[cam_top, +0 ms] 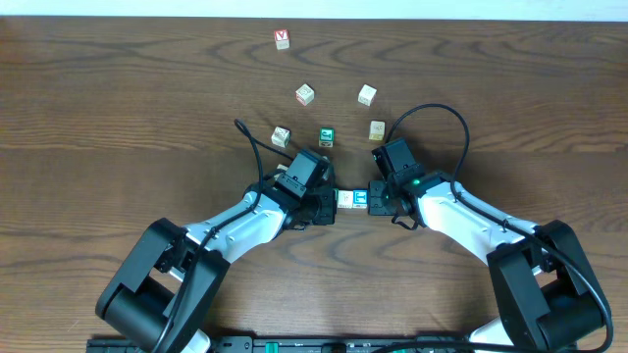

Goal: Lift 3 blocks

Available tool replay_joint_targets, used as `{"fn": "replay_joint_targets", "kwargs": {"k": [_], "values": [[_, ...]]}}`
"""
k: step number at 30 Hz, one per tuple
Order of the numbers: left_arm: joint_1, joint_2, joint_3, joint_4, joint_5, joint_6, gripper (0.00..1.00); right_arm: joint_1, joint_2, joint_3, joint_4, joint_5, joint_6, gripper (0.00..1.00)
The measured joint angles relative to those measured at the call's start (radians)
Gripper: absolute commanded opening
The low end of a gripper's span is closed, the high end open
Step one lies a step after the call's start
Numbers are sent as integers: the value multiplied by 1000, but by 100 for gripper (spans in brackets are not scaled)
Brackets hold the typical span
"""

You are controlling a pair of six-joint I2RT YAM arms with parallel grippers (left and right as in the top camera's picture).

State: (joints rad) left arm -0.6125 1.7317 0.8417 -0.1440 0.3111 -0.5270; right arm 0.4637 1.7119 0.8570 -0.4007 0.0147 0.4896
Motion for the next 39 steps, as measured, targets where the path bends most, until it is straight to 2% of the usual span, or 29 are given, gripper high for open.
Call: {"fn": "replay_joint_targets", "kwargs": {"k": [11,18,28,35,39], "values": [[0,-3,4,-110,6,3,7,-2,0,0,3,-26,-9,1],[0,-15,11,-189,-22,12,7,-2,8,-3,39,-136,-45,1],[4,-23,12,-197,-79,46,7,-2,13,-8,55,-209,-64,1],[102,-26,12,-179,-139,66,7,-2,13,-8,55,-209,-74,1],[180,-16,8,-110,-105,114,7,-2,13,-8,55,-209,-74,1]]}}
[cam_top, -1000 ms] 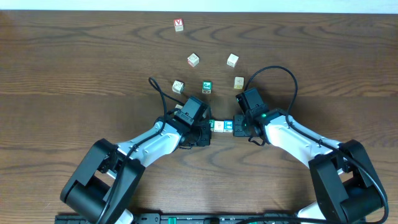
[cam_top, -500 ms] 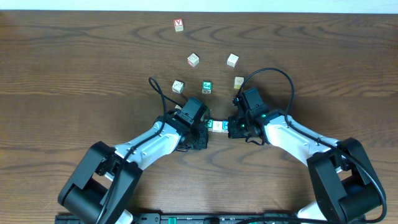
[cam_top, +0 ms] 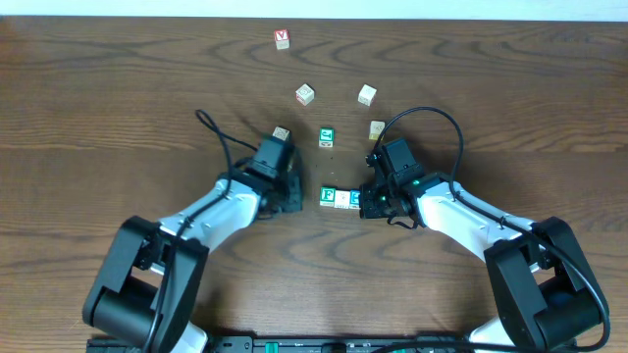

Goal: Lift 3 blocks

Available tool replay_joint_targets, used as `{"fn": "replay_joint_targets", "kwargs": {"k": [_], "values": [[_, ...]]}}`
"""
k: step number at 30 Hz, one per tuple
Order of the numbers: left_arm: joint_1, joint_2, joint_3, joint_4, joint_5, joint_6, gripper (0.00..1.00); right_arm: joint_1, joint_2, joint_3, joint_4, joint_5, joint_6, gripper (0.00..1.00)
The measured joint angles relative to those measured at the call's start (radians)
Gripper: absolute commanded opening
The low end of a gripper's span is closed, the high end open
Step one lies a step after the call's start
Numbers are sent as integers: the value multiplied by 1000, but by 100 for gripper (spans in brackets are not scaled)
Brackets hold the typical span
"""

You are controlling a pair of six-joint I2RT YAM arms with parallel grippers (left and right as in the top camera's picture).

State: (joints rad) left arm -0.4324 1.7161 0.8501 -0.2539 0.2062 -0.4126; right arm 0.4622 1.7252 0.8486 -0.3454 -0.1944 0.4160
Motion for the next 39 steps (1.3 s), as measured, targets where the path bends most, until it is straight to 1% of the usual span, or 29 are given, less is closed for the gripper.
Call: {"fn": "replay_joint_targets", "kwargs": {"k": [3,9,17,25,28,39], "values": [[32,10,-6,49,43,23,7,0,0,0,1,0,0,1],[36,16,-9,129,132,29,7,0,0,-1,6,0,0,1],[31,16,-9,144,185,27,7,0,2,-3,21,-7,0,1],[-23,16,-9,164,200,4,7,0,2,-5,23,-8,0,1],[-44,16,-9,164,184,-14,7,0,2,-5,23,-7,0,1],[-48,16,-9,164,165,-85,7,0,2,-5,26,-17,0,1]]}}
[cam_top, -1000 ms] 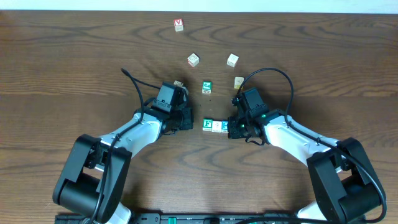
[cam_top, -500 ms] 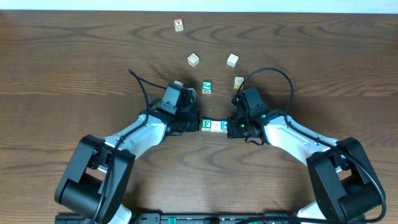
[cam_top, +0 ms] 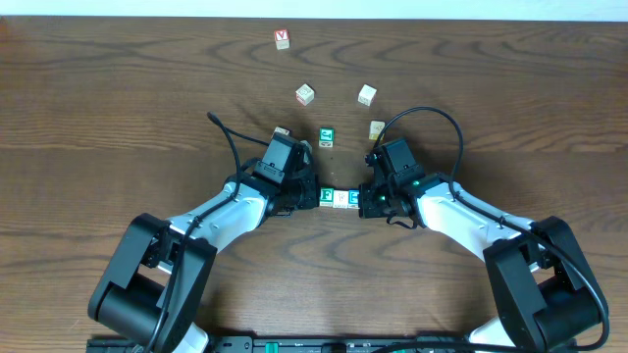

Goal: Lift 3 blocks

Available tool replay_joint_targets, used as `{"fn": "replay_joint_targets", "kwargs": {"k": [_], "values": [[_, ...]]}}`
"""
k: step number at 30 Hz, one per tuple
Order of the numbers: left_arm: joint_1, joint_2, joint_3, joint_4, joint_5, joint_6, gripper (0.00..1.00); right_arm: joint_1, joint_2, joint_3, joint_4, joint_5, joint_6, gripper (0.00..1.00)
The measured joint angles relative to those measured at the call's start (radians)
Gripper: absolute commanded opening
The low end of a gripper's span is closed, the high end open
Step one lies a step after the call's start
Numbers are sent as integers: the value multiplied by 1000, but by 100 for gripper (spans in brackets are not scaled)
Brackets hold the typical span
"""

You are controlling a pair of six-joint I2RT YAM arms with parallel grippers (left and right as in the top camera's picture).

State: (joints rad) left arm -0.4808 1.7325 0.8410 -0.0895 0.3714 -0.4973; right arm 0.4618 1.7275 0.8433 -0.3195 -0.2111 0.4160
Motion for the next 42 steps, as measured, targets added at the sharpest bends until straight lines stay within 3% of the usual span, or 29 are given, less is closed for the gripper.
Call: {"fn": "replay_joint_targets", "kwargs": {"k": [21,42], "values": [[-12,0,0,-25,-64,-54,7,0,0,-2,0,-28,1,1],[-80,44,1,54,-127,-55,7,-31,0,-5,19,-21,-59,1]]}}
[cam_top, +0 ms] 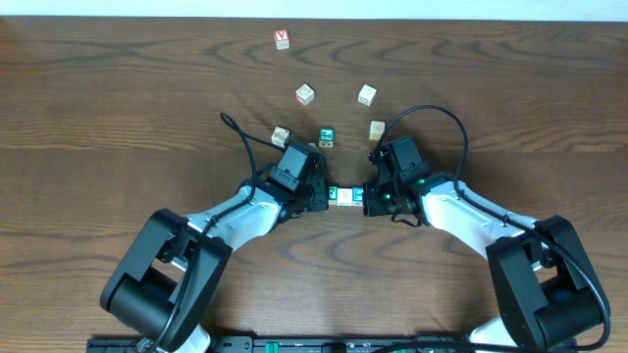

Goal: Lift 3 blocks

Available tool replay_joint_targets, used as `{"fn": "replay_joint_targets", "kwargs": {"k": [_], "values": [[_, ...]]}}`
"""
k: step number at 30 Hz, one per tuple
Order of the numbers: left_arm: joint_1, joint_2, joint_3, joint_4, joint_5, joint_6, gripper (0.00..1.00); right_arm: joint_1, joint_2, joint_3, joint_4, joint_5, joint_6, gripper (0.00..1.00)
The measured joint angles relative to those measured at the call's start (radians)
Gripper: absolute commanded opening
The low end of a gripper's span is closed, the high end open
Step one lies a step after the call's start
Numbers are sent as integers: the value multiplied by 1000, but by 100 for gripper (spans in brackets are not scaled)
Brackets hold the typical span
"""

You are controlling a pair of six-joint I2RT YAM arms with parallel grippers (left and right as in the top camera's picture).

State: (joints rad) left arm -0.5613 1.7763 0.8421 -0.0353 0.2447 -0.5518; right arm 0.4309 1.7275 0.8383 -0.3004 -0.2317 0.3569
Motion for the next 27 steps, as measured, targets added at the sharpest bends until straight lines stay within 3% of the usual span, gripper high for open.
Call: {"fn": "replay_joint_targets", "kwargs": {"k": [27], "values": [[-38,0,0,8,-70,6,7,35,-4,-3,17,72,33,1]]}}
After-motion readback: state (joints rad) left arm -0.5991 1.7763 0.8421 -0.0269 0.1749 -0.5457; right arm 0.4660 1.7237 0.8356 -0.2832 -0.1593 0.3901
